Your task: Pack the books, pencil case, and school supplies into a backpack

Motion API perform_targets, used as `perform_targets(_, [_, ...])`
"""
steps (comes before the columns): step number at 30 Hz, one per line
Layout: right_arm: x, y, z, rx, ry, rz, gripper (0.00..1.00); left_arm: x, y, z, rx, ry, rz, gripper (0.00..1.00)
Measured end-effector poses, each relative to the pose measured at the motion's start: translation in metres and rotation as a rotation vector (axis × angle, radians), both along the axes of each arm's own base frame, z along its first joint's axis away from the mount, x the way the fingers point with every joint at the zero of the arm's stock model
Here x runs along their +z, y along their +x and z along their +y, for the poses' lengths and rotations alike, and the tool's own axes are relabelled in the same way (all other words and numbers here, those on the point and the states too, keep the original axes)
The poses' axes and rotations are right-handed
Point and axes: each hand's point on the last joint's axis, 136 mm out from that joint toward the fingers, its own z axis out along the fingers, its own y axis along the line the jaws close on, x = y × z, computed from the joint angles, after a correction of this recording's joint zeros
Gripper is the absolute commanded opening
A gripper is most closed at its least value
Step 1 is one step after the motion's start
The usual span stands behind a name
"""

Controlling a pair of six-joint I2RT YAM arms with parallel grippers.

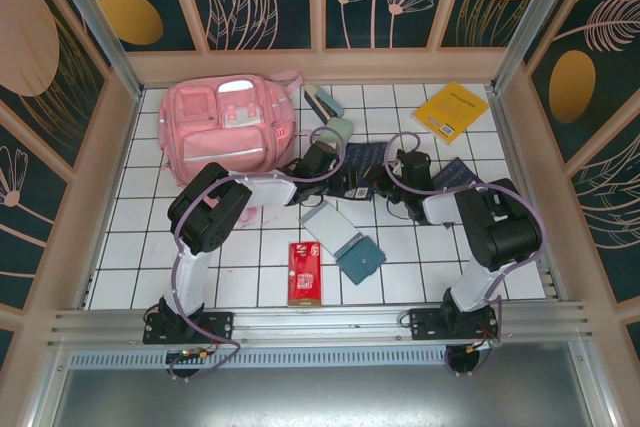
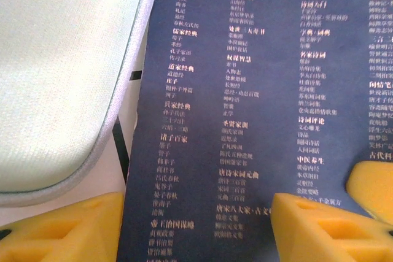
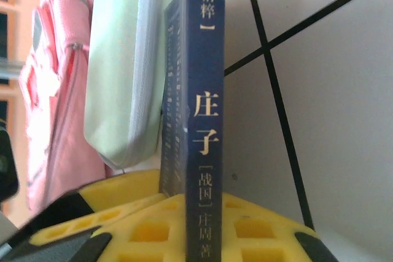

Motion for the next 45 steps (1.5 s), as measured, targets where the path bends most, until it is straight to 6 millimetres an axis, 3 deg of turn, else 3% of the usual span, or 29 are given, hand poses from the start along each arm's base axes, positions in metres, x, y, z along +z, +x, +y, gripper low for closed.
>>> perform_targets(5, [0.0,0.001,-0.007,0.001,-0.035,-0.014,0.0,0.013,-0.015,0.011,0.01,0.029,-0.002,0.67])
perform_targets(12, [0.044,0.012,-0.021,-0.034,-0.067,-0.151,0.0,0.093,-0.037,0.048,0.087,-0.019,-0.111,0.64])
perform_targets(15, [0.06,0.014,-0.026,-0.052,-0.087,-0.206,0.0,0.104,-0.055,0.068,0.128,-0.036,-0.115,0.53])
perform_targets(19, [0.075,0.015,-0.032,-0.077,-0.113,-0.253,0.0,0.076,-0.096,0.084,0.132,-0.002,-0.032,0.29])
perform_targets(21, [0.083,0.014,-0.035,-0.086,-0.12,-0.277,0.0,0.058,-0.118,0.088,0.124,0.027,0.018,0.21])
perform_targets(25, [0.09,0.01,-0.038,-0.095,-0.129,-0.303,0.0,0.036,-0.153,0.092,0.113,0.057,0.088,0.15])
perform_targets(32, [0.089,0.0,-0.041,-0.093,-0.131,-0.308,0.0,0.007,-0.189,0.099,0.119,0.082,0.178,0.08])
perform_targets(37, [0.093,0.0,-0.041,-0.092,-0.128,-0.316,0.0,-0.016,-0.199,0.104,0.13,0.12,0.225,0.05])
perform_targets(41, [0.094,-0.001,-0.039,-0.087,-0.126,-0.321,0.0,-0.015,-0.187,0.097,0.153,0.121,0.193,0.0])
perform_targets(45, [0.097,-0.002,-0.038,-0.086,-0.123,-0.326,0.0,-0.014,-0.171,0.092,0.194,0.144,0.15,0.02])
